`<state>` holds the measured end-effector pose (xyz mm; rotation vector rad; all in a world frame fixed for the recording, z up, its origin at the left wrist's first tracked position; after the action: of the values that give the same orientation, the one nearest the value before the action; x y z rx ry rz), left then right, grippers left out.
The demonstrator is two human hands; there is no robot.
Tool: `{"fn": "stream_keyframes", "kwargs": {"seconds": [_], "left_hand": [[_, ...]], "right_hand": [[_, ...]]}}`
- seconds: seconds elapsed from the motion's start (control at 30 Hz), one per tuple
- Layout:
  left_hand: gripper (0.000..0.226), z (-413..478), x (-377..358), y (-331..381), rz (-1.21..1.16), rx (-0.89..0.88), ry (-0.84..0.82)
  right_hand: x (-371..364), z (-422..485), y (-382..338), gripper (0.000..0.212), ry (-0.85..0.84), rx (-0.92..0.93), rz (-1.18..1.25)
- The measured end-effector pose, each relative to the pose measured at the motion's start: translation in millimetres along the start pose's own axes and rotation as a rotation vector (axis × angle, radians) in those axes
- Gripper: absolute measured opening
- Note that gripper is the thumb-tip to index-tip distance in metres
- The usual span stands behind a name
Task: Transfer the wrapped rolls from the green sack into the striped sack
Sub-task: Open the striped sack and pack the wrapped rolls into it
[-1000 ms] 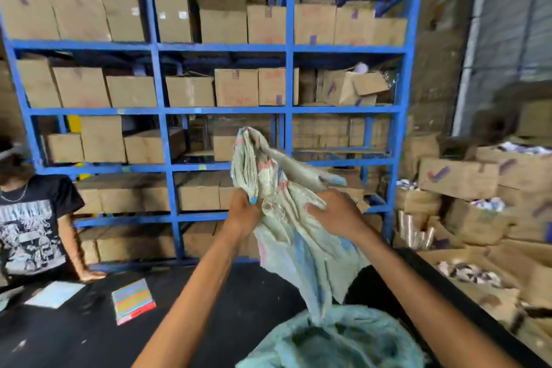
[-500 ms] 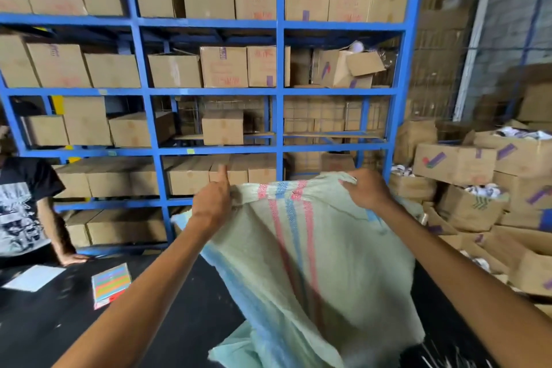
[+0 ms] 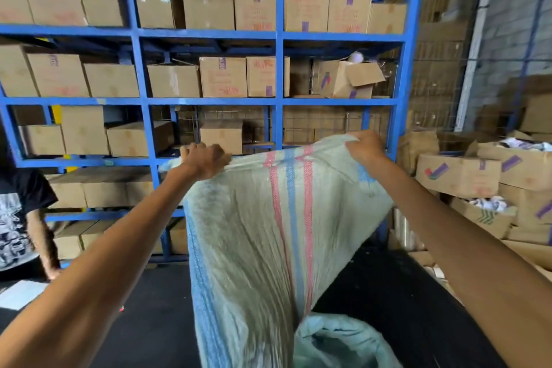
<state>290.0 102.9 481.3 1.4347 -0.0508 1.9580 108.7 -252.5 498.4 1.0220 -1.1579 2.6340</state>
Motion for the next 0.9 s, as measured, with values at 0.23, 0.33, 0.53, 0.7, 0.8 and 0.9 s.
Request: {"fn": "stream_keyframes", "kwargs": {"seconds": [0.23, 0.33, 0.53, 0.7, 0.8, 0.9], "left_hand": [[0.061, -11, -4, -7, 0.080, -0.056, 0.101], [0.064, -29, -60, -40, 0.260, 0.051, -0.097], [0.055, -70, -157, -106, 0.426, 0.160, -0.323], [0.016, -92, -205, -120, -0.382, 0.305, -0.487], [0.033, -87, -196, -119, -0.949, 0.346, -0.351], [0.024, -89, -189, -124, -1.170, 0.455, -0.262]], "right_hand": [[13, -59, -3, 0.040, 0.187, 0.607, 0.032], [-41, -75, 50, 0.029, -0.268, 0.449, -0.073], [-95, -127, 154, 0.006, -0.788, 0.115, -0.340], [-98, -136, 226, 0.020, -0.596, -0.323, -0.179], [-105, -153, 234, 0.021, -0.667, -0.562, 0.234], [-102, -161, 236, 0.026, -0.655, -0.650, 0.474]]}}
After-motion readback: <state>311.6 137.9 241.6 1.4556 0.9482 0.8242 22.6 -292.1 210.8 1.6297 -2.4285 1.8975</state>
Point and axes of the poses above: each hand's wrist, its own z-axis towards the middle knuckle, its own x-axis out of the back of the hand, y = z × x, the point moved 9 cm from there along z, towards the middle knuckle, and after that the axes turned 14 degrees about -z, right-handed, at the moved point
